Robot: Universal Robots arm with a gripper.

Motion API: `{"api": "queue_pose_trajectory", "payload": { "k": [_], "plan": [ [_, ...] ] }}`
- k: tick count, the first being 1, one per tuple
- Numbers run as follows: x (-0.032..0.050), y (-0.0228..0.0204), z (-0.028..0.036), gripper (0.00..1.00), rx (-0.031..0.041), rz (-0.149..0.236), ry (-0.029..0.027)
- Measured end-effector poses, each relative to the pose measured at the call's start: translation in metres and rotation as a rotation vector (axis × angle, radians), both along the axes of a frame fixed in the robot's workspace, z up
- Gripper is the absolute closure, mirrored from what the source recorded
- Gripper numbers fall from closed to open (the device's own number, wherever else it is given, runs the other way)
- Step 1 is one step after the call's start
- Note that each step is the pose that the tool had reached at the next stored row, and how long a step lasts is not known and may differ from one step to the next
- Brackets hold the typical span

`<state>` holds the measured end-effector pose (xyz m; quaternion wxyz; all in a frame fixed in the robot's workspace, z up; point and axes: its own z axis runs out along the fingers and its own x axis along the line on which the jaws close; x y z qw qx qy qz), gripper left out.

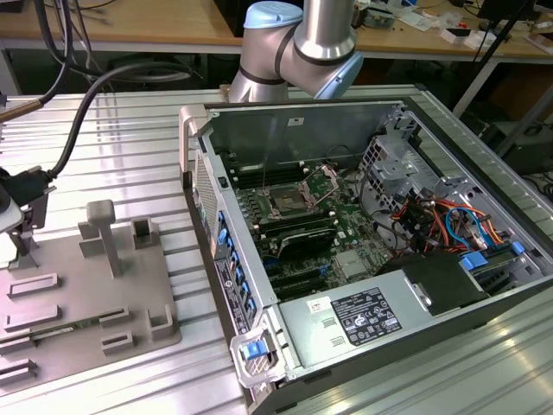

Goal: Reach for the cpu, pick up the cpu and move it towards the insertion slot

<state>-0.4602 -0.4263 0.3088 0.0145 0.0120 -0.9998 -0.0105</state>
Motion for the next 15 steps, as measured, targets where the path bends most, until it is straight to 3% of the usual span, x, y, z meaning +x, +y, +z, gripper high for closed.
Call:
{"api": "queue_pose_trajectory", "payload": {
  "k": [15],
  "plan": [
    [0.0005, 0.0, 0.0094, 0.45, 0.0, 0.0, 0.0]
  ]
}}
